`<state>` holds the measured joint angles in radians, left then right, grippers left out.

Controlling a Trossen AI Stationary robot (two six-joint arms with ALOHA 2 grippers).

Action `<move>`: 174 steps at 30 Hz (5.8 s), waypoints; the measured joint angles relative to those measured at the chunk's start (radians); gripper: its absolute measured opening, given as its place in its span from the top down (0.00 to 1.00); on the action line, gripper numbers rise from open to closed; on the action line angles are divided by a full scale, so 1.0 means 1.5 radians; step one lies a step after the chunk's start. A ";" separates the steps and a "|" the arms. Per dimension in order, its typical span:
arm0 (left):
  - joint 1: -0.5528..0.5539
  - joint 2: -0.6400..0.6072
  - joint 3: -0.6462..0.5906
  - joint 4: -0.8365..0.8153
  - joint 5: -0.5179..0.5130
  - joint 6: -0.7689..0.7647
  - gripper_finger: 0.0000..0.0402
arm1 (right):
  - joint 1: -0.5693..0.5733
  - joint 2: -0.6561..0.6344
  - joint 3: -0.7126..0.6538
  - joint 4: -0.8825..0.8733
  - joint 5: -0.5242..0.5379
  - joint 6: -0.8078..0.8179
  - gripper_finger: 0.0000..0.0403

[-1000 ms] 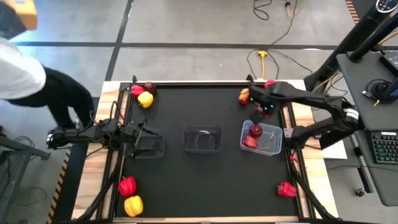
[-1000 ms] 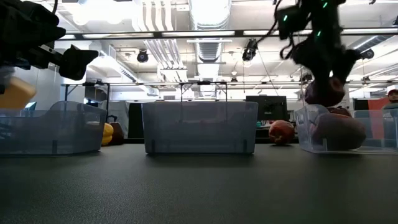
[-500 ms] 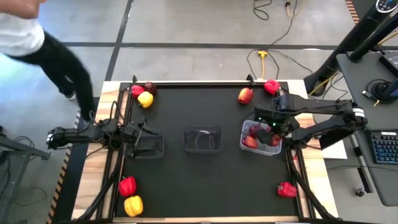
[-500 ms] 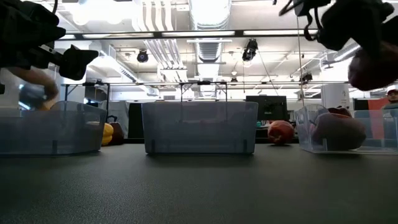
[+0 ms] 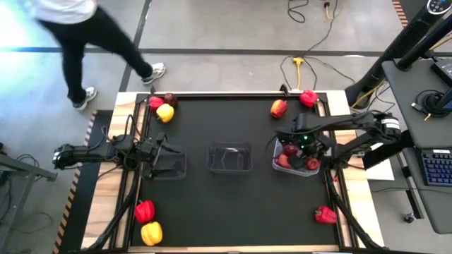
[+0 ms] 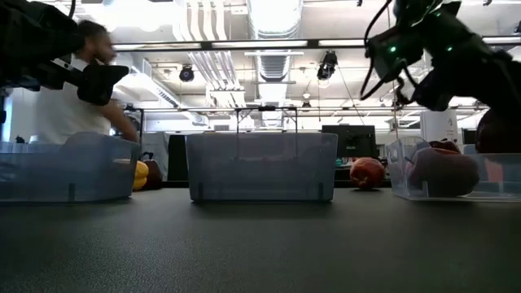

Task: Sort produce into baskets
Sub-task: Put the red apple into the transparent bin

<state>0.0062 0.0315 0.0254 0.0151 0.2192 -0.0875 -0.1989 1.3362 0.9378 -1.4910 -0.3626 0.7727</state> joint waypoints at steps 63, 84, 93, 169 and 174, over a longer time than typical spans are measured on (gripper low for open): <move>0.000 0.004 0.000 0.243 -0.234 -0.138 0.19 | -0.001 -0.001 0.240 0.187 0.512 0.207 0.19; -0.001 0.150 -0.001 0.188 -0.240 -0.315 0.19 | -0.403 0.193 0.189 0.411 0.361 0.185 0.01; -0.001 0.188 -0.001 0.189 -0.239 -0.338 0.19 | -0.427 0.259 0.191 0.502 0.304 0.261 0.01; -0.002 0.307 0.009 0.414 -0.285 -0.496 0.19 | 0.163 -0.048 0.199 -0.040 0.380 0.137 0.06; -0.004 0.334 0.009 0.461 -0.274 -0.474 0.19 | 0.164 -0.053 0.174 -0.043 0.334 0.284 0.08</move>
<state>0.0002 0.5320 0.0387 0.7060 -0.1916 -0.7987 0.0475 1.2574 1.1995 -1.5548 0.1381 1.1982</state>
